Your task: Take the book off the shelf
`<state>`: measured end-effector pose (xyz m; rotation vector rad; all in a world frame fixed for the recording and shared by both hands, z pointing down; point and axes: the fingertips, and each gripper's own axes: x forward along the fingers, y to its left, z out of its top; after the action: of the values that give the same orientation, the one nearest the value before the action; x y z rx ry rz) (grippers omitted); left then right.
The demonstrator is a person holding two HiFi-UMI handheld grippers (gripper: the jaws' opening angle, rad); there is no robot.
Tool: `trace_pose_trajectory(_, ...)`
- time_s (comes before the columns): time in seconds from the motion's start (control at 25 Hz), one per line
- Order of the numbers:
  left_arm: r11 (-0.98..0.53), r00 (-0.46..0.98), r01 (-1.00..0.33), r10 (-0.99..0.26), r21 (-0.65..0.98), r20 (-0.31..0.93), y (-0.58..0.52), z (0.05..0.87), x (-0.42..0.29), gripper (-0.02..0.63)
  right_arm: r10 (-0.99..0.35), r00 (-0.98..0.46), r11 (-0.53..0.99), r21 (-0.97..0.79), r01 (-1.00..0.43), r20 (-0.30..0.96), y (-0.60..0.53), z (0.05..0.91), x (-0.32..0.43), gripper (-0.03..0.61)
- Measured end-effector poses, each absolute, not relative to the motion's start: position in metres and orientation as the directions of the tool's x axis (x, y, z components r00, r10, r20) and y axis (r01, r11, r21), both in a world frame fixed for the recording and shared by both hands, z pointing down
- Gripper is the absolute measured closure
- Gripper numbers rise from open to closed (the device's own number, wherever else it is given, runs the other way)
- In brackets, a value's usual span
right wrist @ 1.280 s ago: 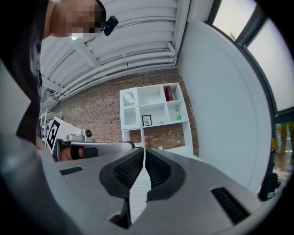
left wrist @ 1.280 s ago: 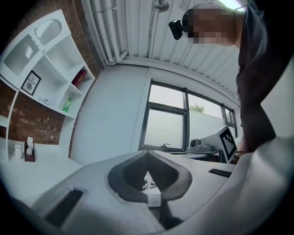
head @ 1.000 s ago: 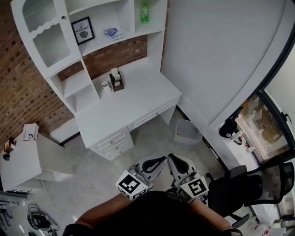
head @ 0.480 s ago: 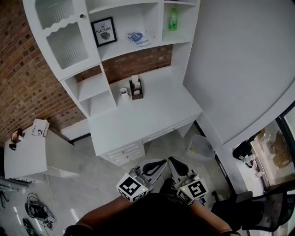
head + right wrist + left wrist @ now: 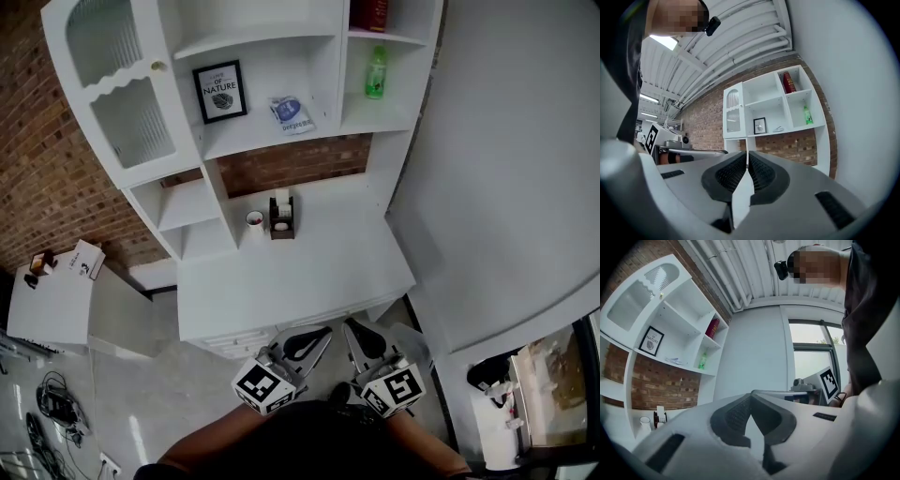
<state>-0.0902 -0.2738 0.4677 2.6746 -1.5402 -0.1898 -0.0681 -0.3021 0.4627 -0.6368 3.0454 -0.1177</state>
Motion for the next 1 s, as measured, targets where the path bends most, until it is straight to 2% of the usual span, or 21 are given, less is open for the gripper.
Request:
trace_pose_trajectory(0.36,-0.399,0.391,-0.916,-0.911,0.041,-0.131,-0.389,0.434,-0.087,0.606,-0.292,-0.954,0.955,0.030,-0.295,-0.064,-0.412,0.424,-0.039,0.555)
trace_pose_trajectory(0.72,-0.451,0.456,-0.890,-0.878,-0.072,-0.142,-0.448,0.369,-0.120,0.606,-0.225,-0.974,0.948,0.229,-0.222,-0.015,-0.479,0.379,-0.069,0.555)
trace_pose_trajectory(1.0,-0.530,0.546,-0.836,-0.828,-0.144,-0.124,-0.499,0.321,-0.161,0.606,-0.209,-0.975,0.916,0.333,-0.222,-0.075,-0.525,0.296,-0.118,0.554)
